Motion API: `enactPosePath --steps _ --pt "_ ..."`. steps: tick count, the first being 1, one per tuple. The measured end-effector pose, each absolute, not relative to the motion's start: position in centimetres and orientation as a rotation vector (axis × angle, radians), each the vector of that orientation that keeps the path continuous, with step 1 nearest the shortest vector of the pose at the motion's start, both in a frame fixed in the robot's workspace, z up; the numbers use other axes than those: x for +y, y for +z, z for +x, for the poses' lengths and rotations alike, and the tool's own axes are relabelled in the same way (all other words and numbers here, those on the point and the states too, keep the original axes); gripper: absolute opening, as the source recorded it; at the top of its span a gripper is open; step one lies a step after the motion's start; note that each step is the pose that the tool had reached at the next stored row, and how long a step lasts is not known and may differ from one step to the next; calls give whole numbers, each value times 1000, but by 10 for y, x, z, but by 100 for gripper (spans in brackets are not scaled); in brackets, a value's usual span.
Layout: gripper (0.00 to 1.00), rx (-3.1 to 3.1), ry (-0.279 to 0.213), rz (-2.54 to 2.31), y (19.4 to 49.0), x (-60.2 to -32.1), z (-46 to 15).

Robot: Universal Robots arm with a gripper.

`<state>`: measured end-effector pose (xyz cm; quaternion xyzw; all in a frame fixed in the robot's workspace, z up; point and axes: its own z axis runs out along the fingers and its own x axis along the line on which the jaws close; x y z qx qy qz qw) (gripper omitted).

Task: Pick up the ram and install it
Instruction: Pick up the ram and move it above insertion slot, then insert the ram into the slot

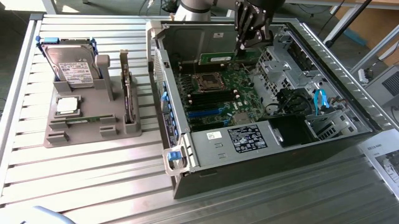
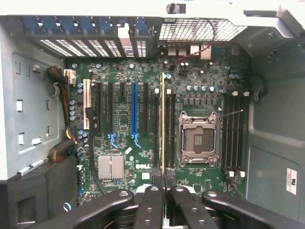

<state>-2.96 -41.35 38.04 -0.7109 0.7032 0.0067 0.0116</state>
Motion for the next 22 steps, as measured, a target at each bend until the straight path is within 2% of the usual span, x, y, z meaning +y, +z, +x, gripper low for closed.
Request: enactPosePath --steps 22 --pt "12 2193 21 -2217 379 -406 -30"
